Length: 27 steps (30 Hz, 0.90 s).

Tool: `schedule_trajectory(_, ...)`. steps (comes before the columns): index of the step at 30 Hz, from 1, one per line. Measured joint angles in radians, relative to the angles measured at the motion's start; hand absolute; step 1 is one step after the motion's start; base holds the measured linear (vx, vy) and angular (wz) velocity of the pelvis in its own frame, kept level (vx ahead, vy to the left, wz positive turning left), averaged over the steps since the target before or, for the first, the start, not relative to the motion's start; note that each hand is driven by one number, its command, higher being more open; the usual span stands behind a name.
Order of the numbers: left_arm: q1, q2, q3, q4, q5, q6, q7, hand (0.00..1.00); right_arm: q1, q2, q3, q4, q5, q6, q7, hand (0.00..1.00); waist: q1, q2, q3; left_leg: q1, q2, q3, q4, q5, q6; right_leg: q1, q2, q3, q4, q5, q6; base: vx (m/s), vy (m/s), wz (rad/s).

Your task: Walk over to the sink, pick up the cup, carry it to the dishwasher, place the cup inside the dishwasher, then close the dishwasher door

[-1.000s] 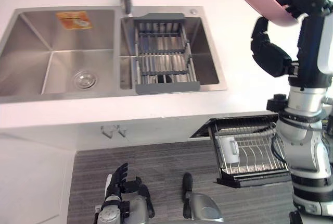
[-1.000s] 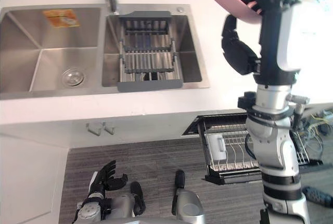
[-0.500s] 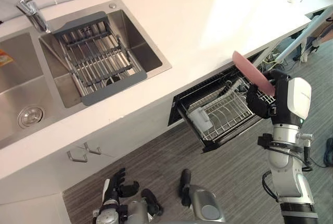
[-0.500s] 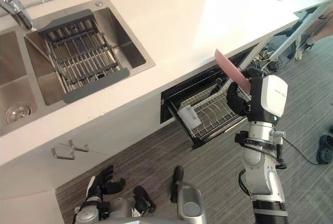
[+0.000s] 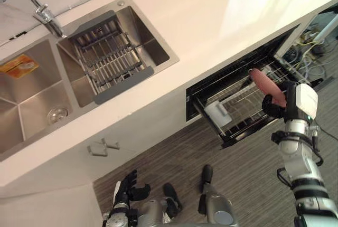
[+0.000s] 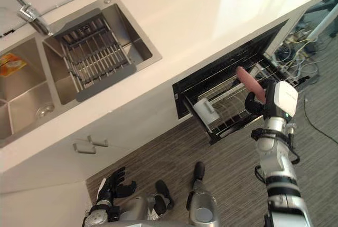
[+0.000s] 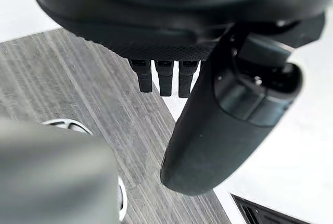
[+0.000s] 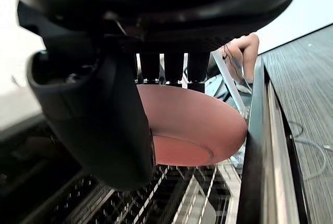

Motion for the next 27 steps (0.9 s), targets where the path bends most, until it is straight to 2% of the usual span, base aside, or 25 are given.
schedule_trajectory(3,-0.025,0.000,-0.005,0.001,-0.007,-0.002,0.015,0.90,-0.063,-0.001,0.019,0.081,0.027,0.005,0.004,0.30,0.005,0.005,0.040,-0.035,-0.006,-0.004,0.015,0.001,0.002,-0.028,-0.008,0.001,0.001,0.013,0.002,-0.04,0.080,0.04)
schedule_trajectory(4,-0.032,0.000,-0.006,-0.002,-0.011,-0.008,0.017,0.90,-0.081,-0.005,0.031,0.099,0.040,0.005,0.005,0.90,0.006,0.005,0.055,-0.043,-0.009,-0.014,0.020,0.001,0.003,-0.033,-0.010,0.001,0.002,0.023,0.001,0.01,0.056,0.02)
schedule_trajectory(7,-0.043,0.000,-0.006,-0.017,-0.017,-0.013,0.022,0.90,-0.136,-0.018,0.040,0.140,0.044,0.005,0.007,0.90,0.009,0.005,0.093,-0.055,-0.016,-0.047,0.029,0.001,0.006,-0.040,-0.013,0.000,0.003,0.029,0.000,0.04,0.067,0.02)
schedule_trajectory(15,-0.063,-0.010,-0.010,-0.022,-0.017,-0.015,0.035,0.90,-0.175,-0.037,0.036,0.151,0.109,0.015,0.007,0.90,0.014,0.002,0.117,-0.081,-0.021,-0.073,0.039,-0.001,0.016,-0.056,-0.014,-0.004,0.003,0.034,0.001,0.03,0.049,0.02)
schedule_trajectory(18,-0.066,-0.016,-0.010,-0.023,-0.017,-0.015,0.037,0.90,-0.151,-0.028,0.020,0.059,0.123,0.021,0.006,0.90,0.014,0.003,0.121,-0.085,-0.019,-0.081,0.044,-0.002,0.022,-0.056,-0.012,-0.005,0.003,0.034,0.001,0.01,0.037,0.02)
schedule_trajectory(21,-0.075,-0.019,-0.010,-0.024,-0.017,-0.013,0.037,0.90,-0.094,-0.004,-0.024,-0.126,0.160,0.013,0.003,0.90,0.014,0.000,0.124,-0.086,-0.018,-0.085,0.046,-0.003,0.024,-0.055,-0.011,-0.006,0.003,0.034,0.001,0.02,0.039,0.01)
schedule_trajectory(27,-0.077,-0.011,-0.005,-0.036,-0.016,-0.004,0.034,0.90,0.029,0.027,-0.094,-0.371,0.269,-0.050,0.011,0.90,0.010,-0.022,0.132,-0.074,-0.018,-0.085,0.047,-0.006,0.028,-0.043,-0.010,0.009,0.003,0.035,0.001,0.03,0.047,0.00)
